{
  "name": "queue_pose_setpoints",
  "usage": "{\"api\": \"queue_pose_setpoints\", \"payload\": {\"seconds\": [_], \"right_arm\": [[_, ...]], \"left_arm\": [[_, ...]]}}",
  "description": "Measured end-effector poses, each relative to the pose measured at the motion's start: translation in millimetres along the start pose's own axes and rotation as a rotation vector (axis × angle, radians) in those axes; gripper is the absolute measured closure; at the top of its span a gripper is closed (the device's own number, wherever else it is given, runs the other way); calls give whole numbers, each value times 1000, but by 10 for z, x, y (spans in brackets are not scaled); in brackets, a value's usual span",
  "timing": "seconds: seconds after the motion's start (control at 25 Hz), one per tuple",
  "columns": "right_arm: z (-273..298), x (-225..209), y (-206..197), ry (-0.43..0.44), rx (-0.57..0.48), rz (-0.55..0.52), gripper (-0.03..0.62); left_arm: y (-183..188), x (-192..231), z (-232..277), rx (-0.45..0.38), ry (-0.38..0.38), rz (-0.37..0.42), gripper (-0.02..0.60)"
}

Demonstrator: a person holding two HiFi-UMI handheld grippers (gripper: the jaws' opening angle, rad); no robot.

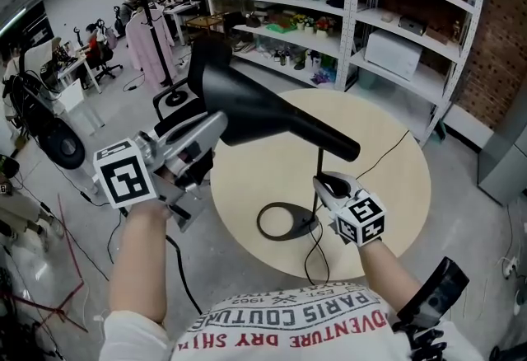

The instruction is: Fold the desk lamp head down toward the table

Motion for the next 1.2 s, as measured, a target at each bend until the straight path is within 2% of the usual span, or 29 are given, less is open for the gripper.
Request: {"api": "queue_pose_setpoints", "payload": {"seconds": [0.28, 0.48, 0.72, 0.96, 1.2], "right_arm": [[2, -17, 22, 11, -6, 10, 553], [-2, -28, 58, 23, -10, 22, 553], [-13, -68, 191, 34, -11, 29, 553], [-3, 5, -66, 38, -24, 16, 553], [-10, 15, -100, 47, -32, 16, 553]], "left_arm": [[-130, 127, -92, -35, -2, -76, 574], [-206, 147, -116, -86, -47, -156, 574], [-147, 194, -112, -121, -56, -173, 574], [-596, 274, -260, -163, -75, -257, 571], [-846, 361, -324, -202, -96, -327, 568]]}}
Point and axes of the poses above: the fingertips, and each gripper's own axes: z forward along the fingers, x to its left, y out of its top, the point moved 5 cm from there along -z, backward along the fingers, and after that the axes turned 4 degrees about x, right-handed, at the moved point
